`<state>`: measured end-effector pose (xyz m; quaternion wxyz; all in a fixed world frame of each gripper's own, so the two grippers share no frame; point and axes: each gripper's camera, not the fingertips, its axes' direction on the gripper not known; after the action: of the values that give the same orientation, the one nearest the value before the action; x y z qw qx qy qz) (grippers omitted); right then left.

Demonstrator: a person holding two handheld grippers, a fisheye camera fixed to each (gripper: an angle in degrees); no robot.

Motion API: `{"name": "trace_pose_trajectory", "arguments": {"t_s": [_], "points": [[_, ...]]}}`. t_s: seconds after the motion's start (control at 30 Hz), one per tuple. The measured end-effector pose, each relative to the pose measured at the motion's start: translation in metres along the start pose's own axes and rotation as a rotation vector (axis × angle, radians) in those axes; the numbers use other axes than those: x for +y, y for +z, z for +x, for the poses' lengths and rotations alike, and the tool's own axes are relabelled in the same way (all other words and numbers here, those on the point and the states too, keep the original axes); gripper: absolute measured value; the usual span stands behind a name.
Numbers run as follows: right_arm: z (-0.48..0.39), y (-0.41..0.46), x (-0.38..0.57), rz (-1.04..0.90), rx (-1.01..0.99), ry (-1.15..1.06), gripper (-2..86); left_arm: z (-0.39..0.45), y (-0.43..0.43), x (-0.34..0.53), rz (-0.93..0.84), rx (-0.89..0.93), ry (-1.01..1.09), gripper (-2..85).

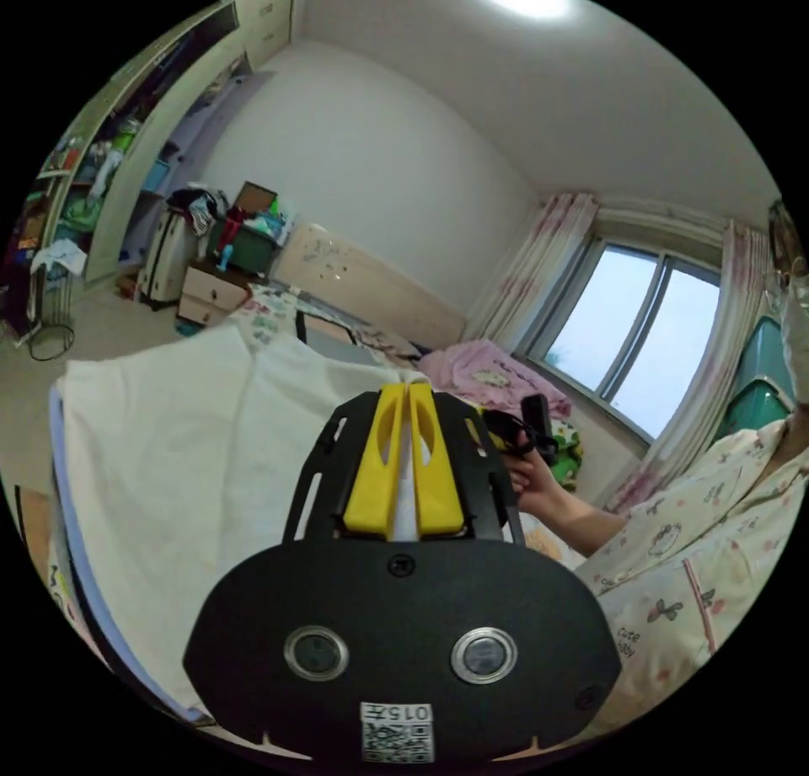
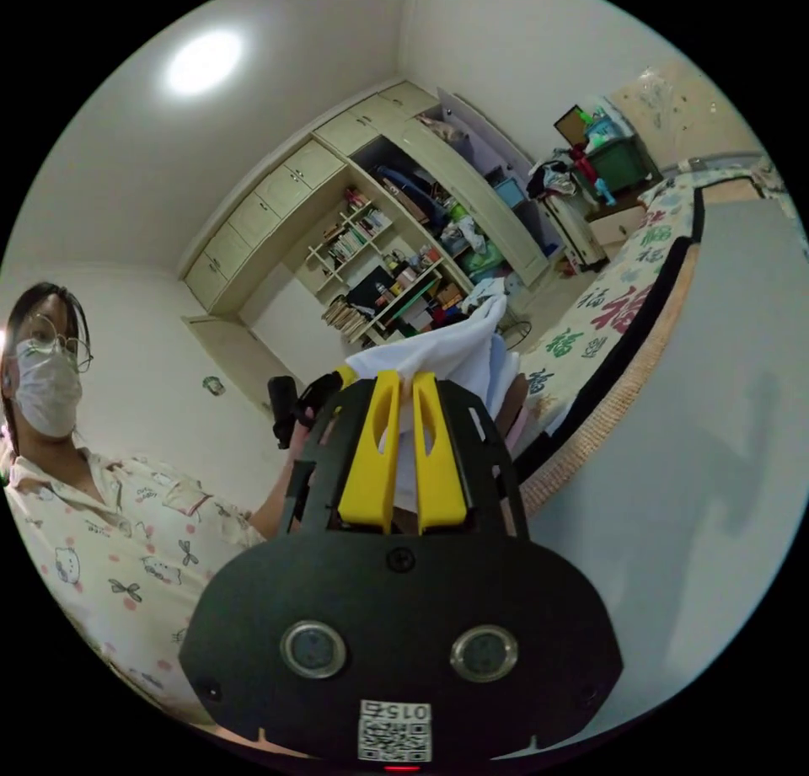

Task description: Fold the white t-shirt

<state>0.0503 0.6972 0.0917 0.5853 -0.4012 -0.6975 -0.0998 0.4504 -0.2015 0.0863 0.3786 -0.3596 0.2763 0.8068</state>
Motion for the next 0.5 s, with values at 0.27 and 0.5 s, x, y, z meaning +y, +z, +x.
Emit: {"name": "trace_pose_trajectory", "arguments": {"t_s": [0.27,0.5], "points": [[-0.243,-0.023,-0.021,0.283,0.321,-0.121,0.9,0.039,-0.104,-0.067,0.229,-0.114,0.146,-0.8],[-0.475,-0.002,0.031,0.469,0.671,-0.142,0.8,0.076,-0.116,-0.063,0.204,0.055,0.224,-0.8]]}}
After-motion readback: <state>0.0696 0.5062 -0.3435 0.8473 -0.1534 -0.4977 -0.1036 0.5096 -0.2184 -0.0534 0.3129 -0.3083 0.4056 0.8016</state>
